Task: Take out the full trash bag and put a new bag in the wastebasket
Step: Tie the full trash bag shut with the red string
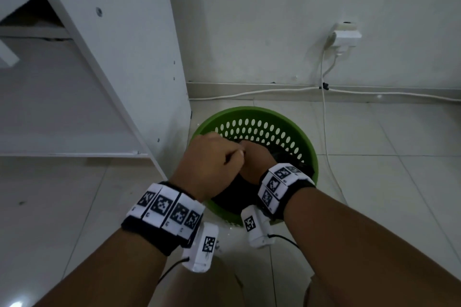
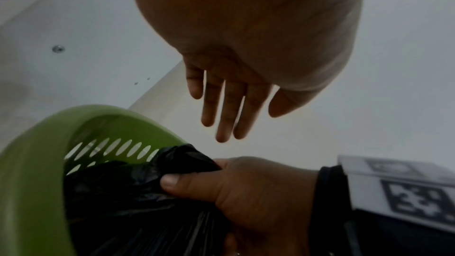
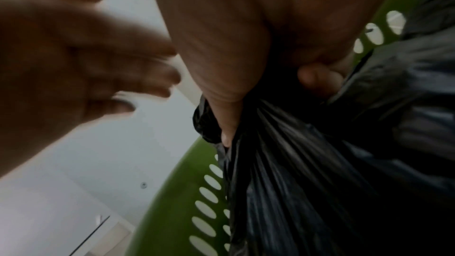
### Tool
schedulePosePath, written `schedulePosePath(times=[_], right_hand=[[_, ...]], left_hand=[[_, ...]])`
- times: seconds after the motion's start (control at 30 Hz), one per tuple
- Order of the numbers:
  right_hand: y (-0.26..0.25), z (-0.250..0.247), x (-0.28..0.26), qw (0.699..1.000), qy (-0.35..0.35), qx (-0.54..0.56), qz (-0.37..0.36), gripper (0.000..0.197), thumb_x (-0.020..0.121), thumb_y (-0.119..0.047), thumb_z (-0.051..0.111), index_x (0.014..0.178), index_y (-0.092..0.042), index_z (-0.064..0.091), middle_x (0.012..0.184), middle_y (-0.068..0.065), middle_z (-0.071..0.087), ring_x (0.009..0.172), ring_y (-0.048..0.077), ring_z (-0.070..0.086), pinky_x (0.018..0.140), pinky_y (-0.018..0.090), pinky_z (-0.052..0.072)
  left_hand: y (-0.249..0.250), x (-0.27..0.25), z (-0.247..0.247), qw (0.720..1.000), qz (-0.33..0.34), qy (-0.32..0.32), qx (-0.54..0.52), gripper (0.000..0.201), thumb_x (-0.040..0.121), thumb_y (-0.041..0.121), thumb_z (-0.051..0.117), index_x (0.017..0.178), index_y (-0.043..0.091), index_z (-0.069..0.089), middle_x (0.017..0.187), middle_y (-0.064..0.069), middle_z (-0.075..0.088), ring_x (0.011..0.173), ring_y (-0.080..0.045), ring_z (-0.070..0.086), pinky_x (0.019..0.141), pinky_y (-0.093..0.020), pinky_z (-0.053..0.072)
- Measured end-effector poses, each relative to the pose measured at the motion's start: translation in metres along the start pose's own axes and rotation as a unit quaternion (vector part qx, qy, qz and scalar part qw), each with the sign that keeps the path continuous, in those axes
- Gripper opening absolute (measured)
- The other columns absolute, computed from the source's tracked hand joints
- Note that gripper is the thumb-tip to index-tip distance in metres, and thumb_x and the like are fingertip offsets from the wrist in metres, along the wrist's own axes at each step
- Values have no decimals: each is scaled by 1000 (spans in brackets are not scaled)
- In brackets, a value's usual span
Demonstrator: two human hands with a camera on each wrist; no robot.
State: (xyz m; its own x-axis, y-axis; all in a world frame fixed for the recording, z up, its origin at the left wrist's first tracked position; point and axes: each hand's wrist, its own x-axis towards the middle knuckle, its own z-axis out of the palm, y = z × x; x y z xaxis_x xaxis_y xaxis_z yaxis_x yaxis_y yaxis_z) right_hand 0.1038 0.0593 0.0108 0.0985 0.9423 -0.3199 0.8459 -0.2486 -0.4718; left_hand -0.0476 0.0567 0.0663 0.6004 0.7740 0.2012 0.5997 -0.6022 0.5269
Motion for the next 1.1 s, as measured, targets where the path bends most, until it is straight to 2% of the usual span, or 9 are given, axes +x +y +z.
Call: schedulePosePath(times=[0.13, 0.27, 0.37, 0.43, 0.57, 0.77, 0.97, 1.03, 1.1], right_hand=[[5, -5, -9, 997, -5, 73, 1, 29, 92, -37, 62, 105, -11, 61, 99, 4, 64, 94, 21, 60, 79, 28, 41], [15, -2, -13, 987, -9, 160, -4, 34, 94, -40, 60, 109, -11, 66, 104, 5, 68, 97, 22, 63, 86, 31, 47], [16, 6, -16, 971, 4, 239, 24, 35, 93, -41, 60, 108, -12, 69, 106, 7, 71, 100, 24, 65, 96, 40, 50], [16, 12, -19, 951, 19, 305, 48, 37, 88, -45, 63, 105, -14, 71, 103, 6, 73, 97, 24, 67, 96, 45, 52], [19, 14, -26, 892, 34, 443, 76, 32, 86, -45, 66, 101, -17, 73, 101, 7, 74, 96, 26, 70, 94, 49, 55], [23, 12, -34, 798, 46, 585, 135, 20, 89, -27, 71, 103, -14, 71, 104, 14, 74, 97, 33, 71, 91, 51, 56], [18, 8, -44, 776, 35, 620, 114, 17, 91, -22, 70, 104, -13, 71, 106, 16, 74, 95, 31, 72, 81, 42, 60], [13, 0, -49, 754, 40, 646, 107, 15, 90, -21, 70, 103, -13, 69, 102, 14, 75, 91, 30, 73, 69, 35, 60], [8, -12, -53, 731, 49, 674, 95, 15, 90, -19, 70, 103, -11, 69, 102, 16, 75, 92, 33, 72, 73, 41, 60]], left_hand=[[-13, -28, 7, 986, -145, 75, 41, 50, 90, 49, 42, 122, 16, 61, 113, -7, 62, 108, -24, 52, 94, -38, 45], [-28, -68, 24, 958, -284, -44, 11, 97, 67, 79, 59, 140, 21, 31, 133, -7, 45, 125, -27, 42, 102, -44, 44], [-33, -82, 40, 935, -268, -126, -196, 149, 43, 79, 83, 153, 35, -8, 152, 7, 36, 140, -13, 40, 112, -40, 43], [-36, -82, 52, 930, -278, -118, -209, 166, 31, 76, 89, 152, 35, -17, 156, 5, 33, 143, -12, 37, 113, -39, 42], [-37, -75, 54, 935, -276, -82, -207, 173, 25, 74, 91, 152, 39, -21, 158, 4, 32, 144, -16, 36, 112, -45, 43], [-32, -69, 44, 942, -244, -149, -177, 182, 21, 71, 93, 134, 47, -48, 157, -1, 36, 143, -18, 39, 111, -48, 43], [-32, -62, 27, 929, -249, -169, -216, 177, 32, 52, 100, 146, 41, -35, 146, 15, 47, 130, -4, 50, 109, -28, 44], [-33, -63, 26, 927, -252, -177, -215, 177, 35, 49, 100, 144, 40, -39, 143, 18, 47, 124, 1, 49, 102, -18, 41], [-35, -63, 28, 926, -256, -183, -210, 179, 36, 49, 100, 141, 36, -45, 148, 16, 44, 125, 2, 46, 101, -17, 38]])
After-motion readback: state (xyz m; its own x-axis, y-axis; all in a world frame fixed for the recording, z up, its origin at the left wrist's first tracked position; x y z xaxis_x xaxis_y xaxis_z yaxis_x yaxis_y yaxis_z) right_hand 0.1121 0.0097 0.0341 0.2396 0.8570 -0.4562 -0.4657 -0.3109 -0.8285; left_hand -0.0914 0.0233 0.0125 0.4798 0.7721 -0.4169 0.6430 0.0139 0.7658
